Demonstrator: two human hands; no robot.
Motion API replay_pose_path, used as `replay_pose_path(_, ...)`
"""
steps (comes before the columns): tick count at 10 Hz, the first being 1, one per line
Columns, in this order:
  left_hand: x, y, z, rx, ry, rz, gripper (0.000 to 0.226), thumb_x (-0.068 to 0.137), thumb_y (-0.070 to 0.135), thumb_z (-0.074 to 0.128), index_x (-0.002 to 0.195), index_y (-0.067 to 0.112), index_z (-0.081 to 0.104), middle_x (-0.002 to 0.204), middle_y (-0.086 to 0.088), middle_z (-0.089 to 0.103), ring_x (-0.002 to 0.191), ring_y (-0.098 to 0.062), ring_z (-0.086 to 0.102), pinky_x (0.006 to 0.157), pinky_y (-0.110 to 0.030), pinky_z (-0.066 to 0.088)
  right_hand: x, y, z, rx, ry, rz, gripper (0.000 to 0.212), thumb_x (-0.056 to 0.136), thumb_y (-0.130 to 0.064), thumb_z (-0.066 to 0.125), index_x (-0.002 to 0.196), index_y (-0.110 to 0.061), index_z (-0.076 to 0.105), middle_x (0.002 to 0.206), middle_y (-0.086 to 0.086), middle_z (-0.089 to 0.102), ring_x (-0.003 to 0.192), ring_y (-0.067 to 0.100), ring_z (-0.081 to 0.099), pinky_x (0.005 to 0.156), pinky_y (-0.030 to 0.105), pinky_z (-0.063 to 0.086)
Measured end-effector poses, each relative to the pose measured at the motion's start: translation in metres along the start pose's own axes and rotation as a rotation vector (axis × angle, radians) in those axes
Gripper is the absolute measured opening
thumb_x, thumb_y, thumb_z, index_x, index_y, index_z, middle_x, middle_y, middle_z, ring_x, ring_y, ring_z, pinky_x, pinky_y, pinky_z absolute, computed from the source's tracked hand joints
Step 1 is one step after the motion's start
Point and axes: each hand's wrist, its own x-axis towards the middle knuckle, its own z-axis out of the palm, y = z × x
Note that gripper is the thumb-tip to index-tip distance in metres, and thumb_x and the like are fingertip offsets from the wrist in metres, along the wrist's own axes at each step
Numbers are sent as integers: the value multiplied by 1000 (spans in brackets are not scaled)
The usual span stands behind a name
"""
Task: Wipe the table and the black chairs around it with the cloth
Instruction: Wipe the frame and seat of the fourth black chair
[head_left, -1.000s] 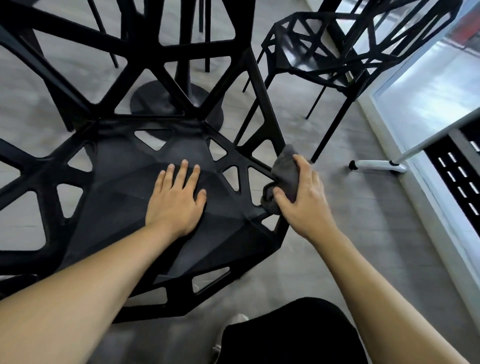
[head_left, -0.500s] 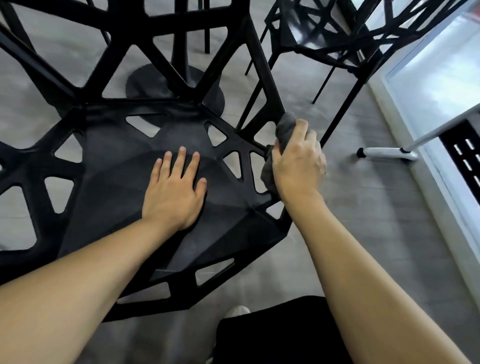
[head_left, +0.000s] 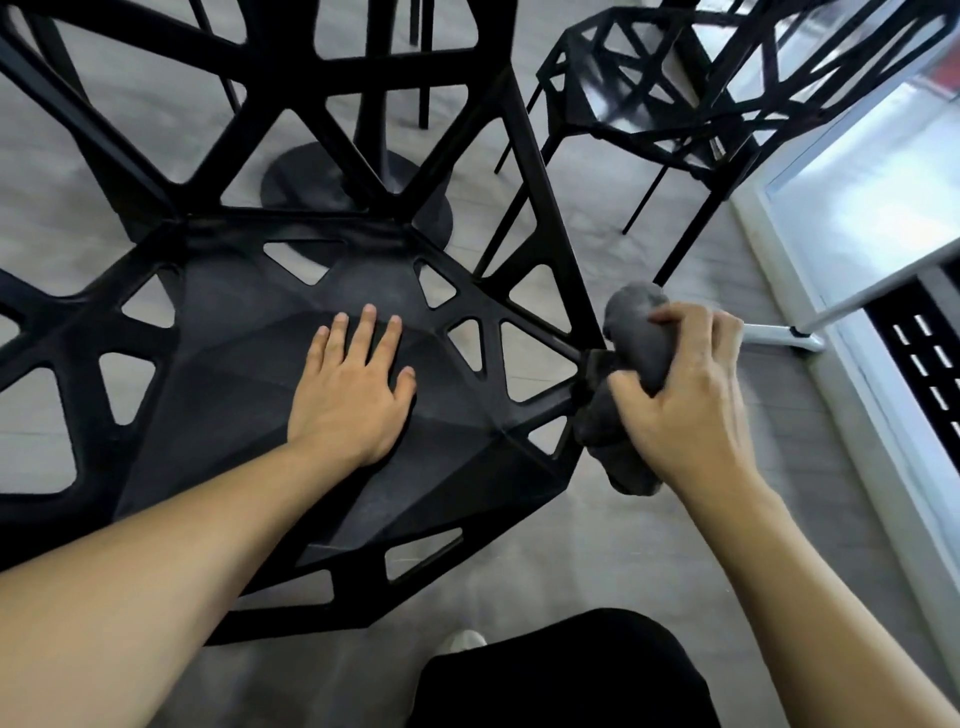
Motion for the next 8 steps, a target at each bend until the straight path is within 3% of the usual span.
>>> replay_pose_path(1,0,-2,0,-2,-3,4,64,102,51,13,161,28,0,168,-2,-4,155,-25,-6,125,-42,-4,-16,15,20,-277,-3,-257,47,90,-31,70,133,-17,58,134,10,50,109,32,53,90,48,53)
replay_pose_path(2,0,-1,1,-1,-3,10,64,102,51,13,161,28,1,168,-2,-4,155,-25,-5,125,-42,-4,-21,15,31,-433,-98,-190,62,92,-49,64,144,-18,49,136,10,48,108,32,50,82,48,54)
replay_pose_path(3,0,-1,0,-4,-2,10,64,102,51,13,161,28,0,168,-2,-4,155,-26,-5,125,-42,-4,-28,5,33,-482,-200,-149,69,88,-41,68,147,-18,42,135,14,42,108,34,50,75,45,55)
replay_pose_path(4,-1,-1,0,-3,0,3,64,102,51,13,161,27,0,168,-2,-4,155,-26,-6,126,-42,-4,-30,-4,34,-477,-204,-217,51,86,-27,70,132,-14,54,115,14,48,92,32,57,62,38,50)
replay_pose_path(5,-2,-1,1,1,-1,14,64,102,50,12,161,27,0,168,-3,-3,155,-26,-5,126,-42,-4,-12,-11,36,-474,-207,-186,40,87,-25,65,123,-10,56,110,14,50,91,35,58,65,38,44)
replay_pose_path(6,-3,-1,3,-2,23,19,64,103,49,14,161,25,3,168,-5,0,155,-27,-3,126,-42,-3,10,-26,56,-498,-147,-185,34,91,-24,61,120,-8,57,113,14,51,94,34,58,65,35,36)
replay_pose_path(8,0,-1,4,-7,32,32,64,103,50,18,161,24,7,168,-6,3,155,-28,-1,126,-42,-3,58,-74,117,-527,-156,-232,26,94,-19,62,117,-8,55,118,14,55,92,32,64,63,34,40)
